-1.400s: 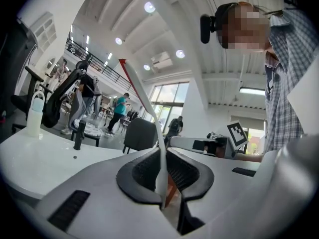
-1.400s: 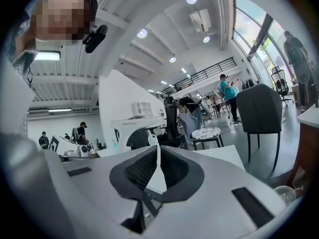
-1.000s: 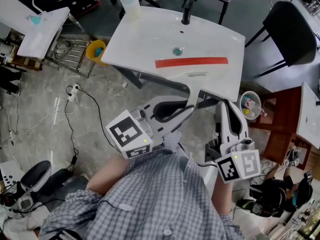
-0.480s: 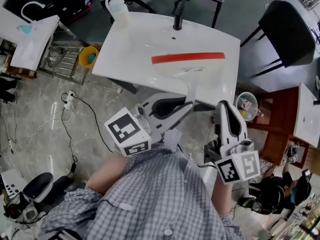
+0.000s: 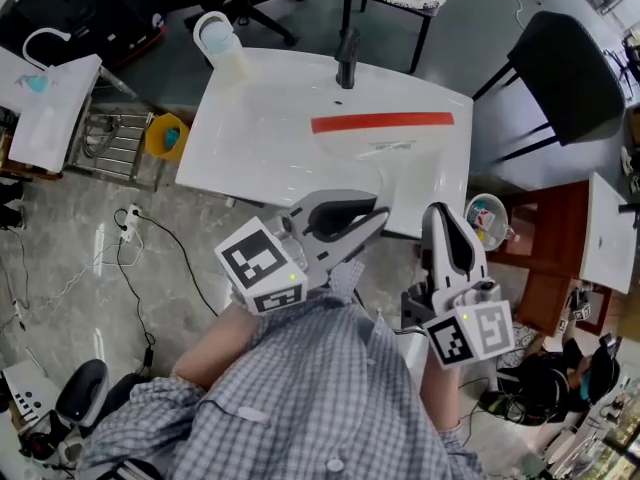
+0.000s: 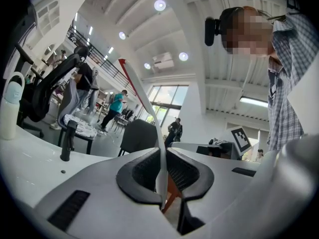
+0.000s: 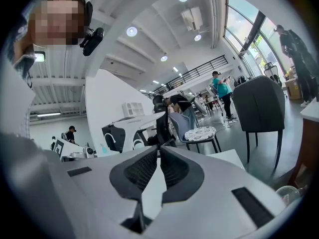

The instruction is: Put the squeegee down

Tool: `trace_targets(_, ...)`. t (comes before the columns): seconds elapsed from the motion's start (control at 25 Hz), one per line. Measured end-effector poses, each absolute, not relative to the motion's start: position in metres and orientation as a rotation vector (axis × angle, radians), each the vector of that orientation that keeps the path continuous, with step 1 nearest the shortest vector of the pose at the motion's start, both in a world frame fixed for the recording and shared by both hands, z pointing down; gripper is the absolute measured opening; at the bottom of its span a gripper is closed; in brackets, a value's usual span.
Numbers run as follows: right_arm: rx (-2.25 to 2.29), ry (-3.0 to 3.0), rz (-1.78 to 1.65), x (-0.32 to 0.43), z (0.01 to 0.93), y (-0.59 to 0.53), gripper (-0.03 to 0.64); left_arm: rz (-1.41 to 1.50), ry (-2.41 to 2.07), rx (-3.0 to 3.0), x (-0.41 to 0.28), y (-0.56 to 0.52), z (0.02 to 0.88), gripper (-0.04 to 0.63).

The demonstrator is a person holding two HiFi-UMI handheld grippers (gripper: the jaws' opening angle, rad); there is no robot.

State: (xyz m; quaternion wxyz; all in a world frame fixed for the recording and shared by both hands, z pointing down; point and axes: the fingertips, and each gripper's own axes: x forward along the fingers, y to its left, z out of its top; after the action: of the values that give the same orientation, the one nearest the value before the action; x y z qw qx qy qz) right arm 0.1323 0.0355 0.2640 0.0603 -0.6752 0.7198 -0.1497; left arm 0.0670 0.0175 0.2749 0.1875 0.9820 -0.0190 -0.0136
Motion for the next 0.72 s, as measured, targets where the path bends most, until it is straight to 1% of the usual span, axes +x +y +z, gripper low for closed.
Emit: trace_targets(0.72,-2.088,2.142,-0.395,0.122,0.261,-0.021,0.021,-0.008,0.040,2.773,0.067,-0.033,0.288,0.044)
